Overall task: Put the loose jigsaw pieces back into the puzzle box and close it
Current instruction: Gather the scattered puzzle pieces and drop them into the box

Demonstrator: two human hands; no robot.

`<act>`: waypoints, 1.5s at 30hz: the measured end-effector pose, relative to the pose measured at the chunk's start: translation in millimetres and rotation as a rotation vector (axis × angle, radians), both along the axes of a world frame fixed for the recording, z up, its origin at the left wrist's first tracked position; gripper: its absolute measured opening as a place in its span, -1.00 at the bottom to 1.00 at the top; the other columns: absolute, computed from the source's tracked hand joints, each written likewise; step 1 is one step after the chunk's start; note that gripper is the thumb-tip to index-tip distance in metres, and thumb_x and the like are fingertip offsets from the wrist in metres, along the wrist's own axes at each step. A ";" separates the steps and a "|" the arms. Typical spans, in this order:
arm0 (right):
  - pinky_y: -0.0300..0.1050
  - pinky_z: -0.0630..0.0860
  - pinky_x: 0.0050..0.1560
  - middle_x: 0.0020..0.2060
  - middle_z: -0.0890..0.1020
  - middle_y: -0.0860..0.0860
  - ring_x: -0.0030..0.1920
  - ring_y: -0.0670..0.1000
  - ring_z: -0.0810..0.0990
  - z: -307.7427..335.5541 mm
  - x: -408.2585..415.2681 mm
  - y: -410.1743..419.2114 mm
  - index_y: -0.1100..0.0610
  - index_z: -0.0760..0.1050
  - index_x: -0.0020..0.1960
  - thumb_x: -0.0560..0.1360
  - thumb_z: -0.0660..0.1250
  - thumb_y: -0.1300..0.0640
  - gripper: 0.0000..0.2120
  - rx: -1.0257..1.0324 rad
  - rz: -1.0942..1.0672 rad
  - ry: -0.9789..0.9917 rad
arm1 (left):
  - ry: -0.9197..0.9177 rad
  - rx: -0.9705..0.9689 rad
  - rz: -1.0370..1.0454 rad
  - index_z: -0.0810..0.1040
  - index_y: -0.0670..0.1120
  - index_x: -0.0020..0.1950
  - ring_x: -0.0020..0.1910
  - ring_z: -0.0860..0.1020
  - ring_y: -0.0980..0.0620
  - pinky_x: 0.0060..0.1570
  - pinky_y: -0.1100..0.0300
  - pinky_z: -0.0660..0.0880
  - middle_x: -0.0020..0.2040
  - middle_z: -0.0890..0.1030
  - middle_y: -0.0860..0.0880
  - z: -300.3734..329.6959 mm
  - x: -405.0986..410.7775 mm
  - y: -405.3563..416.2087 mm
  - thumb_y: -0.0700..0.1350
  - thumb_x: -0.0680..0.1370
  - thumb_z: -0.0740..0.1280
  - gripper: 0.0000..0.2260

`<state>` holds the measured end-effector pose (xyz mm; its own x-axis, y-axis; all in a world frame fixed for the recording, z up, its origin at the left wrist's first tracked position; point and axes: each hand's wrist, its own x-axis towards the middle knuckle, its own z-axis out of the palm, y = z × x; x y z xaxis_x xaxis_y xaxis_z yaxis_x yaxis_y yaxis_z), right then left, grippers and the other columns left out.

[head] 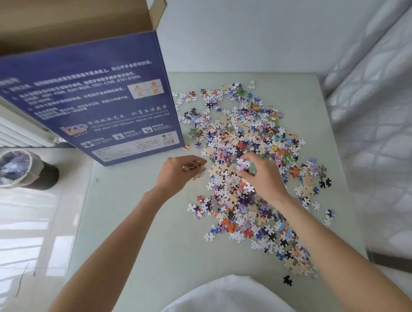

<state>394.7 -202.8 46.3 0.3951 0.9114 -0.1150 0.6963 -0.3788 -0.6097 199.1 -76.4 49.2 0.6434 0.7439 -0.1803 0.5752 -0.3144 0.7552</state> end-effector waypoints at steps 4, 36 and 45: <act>-0.40 0.31 -0.47 -0.50 0.39 -0.16 -0.60 -0.17 0.30 58.1 -6.6 26.7 0.17 0.52 0.17 0.43 0.43 0.13 -0.66 0.172 0.080 -0.010 | -0.197 0.216 -0.029 0.64 -0.03 0.07 -0.18 0.58 0.23 -0.15 0.53 0.42 -0.09 0.64 0.12 78.9 -11.7 18.7 -0.13 0.47 0.41 -0.82; -0.03 0.49 -0.06 -0.10 0.57 -0.01 -0.14 0.00 0.56 216.5 -96.8 266.5 0.10 0.56 -0.03 0.44 0.40 0.15 -0.88 0.498 0.777 -0.344 | 0.098 0.629 0.084 0.56 0.05 0.04 -0.19 0.57 0.04 -0.12 0.08 0.51 -0.17 0.63 0.10 203.0 -106.5 174.0 0.05 0.55 0.25 -0.85; -0.04 0.48 -0.08 -0.12 0.65 -0.04 -0.10 0.02 0.58 216.4 -102.3 261.8 -0.04 0.59 0.04 0.51 0.27 -0.10 -0.78 0.351 0.659 -0.459 | -0.014 0.761 0.040 0.66 0.11 -0.08 -0.19 0.52 0.10 -0.21 0.09 0.51 -0.21 0.58 0.15 200.6 -115.6 163.0 0.00 0.48 0.38 -0.93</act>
